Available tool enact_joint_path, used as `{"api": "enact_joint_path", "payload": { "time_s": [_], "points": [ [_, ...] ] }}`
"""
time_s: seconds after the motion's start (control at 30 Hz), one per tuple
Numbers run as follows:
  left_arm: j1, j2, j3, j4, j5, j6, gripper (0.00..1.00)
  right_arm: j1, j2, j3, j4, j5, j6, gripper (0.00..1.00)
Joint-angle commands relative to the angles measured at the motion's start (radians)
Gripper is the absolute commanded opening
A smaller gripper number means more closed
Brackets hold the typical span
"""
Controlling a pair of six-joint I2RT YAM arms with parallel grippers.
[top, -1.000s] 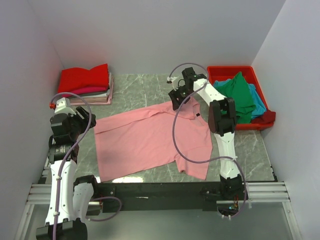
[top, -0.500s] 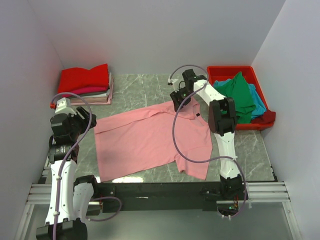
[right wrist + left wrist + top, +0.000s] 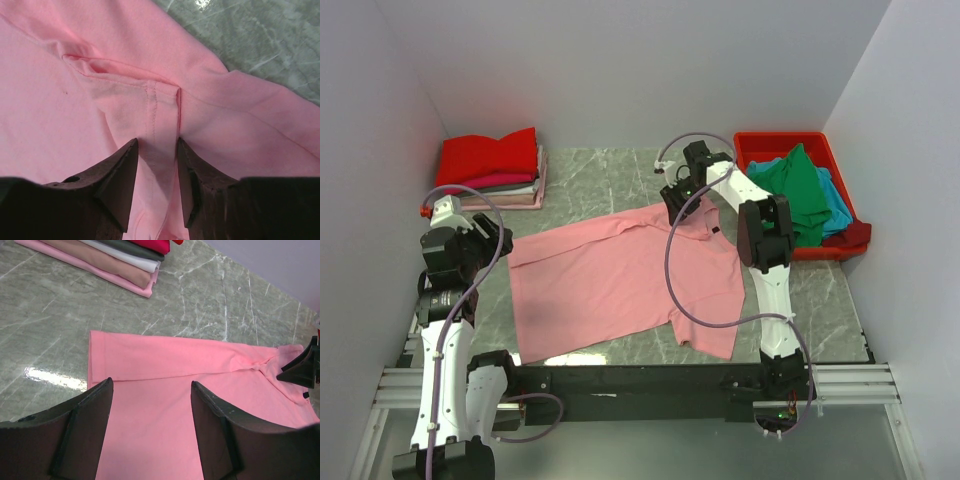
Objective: Fold and stack the t-shirts
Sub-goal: Fold the tshirt
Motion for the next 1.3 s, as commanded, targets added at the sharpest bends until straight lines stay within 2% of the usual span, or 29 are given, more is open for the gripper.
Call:
{"api": "enact_joint_path", "payload": {
  "time_s": [0.0, 0.33, 1.27],
  "points": [
    [0.001, -0.006, 0.002, 0.031, 0.01, 0.019, 0.68, 0.013, -0.07, -0.008, 0.003, -0.015, -0.004, 0.44],
    [0.002, -0.004, 0.002, 0.03, 0.01, 0.019, 0.68, 0.012, -0.108, 0.003, 0.031, 0.024, 0.007, 0.44],
    [0.002, -0.003, 0.002, 0.031, 0.013, 0.019, 0.69, 0.013, -0.015, 0.029, 0.009, 0.028, 0.019, 0.43]
  ]
}}
